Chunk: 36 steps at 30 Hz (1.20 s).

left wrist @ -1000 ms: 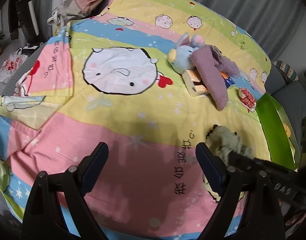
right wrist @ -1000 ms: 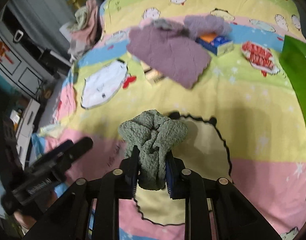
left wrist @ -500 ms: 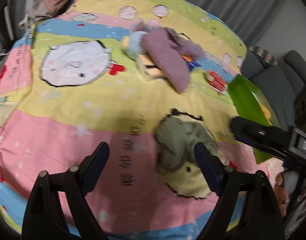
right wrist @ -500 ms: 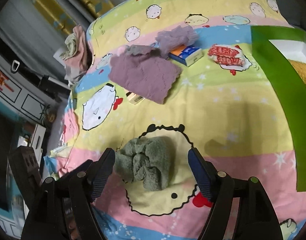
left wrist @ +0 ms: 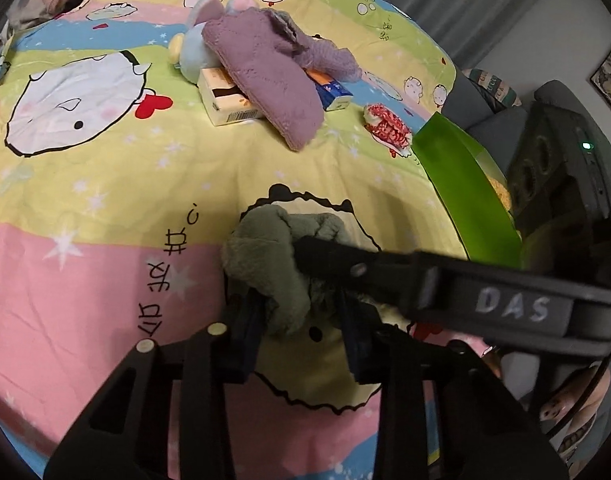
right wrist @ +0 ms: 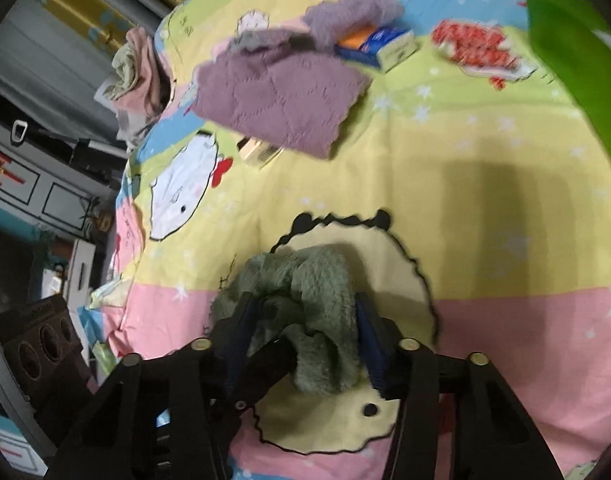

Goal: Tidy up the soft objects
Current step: 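Grasp the grey-green towel with the right gripper, then carry the grey-green towel into the green box and lower it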

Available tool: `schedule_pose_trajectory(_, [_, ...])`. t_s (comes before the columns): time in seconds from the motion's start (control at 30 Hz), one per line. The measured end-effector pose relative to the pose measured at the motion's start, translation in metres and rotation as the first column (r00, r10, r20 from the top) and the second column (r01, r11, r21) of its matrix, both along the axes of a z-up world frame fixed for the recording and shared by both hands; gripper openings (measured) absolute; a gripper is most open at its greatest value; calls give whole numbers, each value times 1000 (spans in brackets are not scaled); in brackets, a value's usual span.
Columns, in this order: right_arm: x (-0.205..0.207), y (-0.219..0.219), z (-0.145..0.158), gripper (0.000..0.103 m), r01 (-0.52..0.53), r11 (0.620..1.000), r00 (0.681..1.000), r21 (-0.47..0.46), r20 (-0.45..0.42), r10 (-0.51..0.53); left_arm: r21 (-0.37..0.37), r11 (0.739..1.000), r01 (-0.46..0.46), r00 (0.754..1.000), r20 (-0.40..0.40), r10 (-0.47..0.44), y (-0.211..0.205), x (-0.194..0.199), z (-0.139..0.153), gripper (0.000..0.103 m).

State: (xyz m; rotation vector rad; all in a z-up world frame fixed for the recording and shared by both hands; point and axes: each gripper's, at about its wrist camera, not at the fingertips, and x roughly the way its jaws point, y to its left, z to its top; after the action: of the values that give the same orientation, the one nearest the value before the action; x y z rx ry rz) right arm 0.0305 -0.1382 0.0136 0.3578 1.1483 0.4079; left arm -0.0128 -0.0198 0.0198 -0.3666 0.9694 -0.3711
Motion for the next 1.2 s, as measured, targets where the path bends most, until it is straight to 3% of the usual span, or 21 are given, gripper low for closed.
schedule_pose_trajectory(0.1, [0, 5, -3, 40, 0, 1000, 1000, -4, 4, 0, 4, 1000, 11, 1000, 15, -11, -3, 0, 3, 27])
schedule_pose_trajectory(0.27, [-3, 5, 3, 40, -4, 1000, 1000, 14, 14, 4, 39, 999, 23, 998, 56, -25, -15, -1, 19, 27])
schedule_pose_trajectory(0.53, [-15, -30, 53, 40, 59, 995, 986, 75, 151, -70, 76, 994, 73, 978, 190, -87, -56, -2, 69, 27])
schedule_pose_trajectory(0.8, [-31, -93, 96, 40, 170, 980, 945, 108, 265, -193, 131, 979, 158, 941, 281, -190, -119, 1, 106, 27])
schedule_pose_trajectory(1.2, [-44, -187, 119, 40, 323, 927, 876, 191, 310, -369, 183, 937, 297, 881, 325, -343, -211, 12, 129, 27])
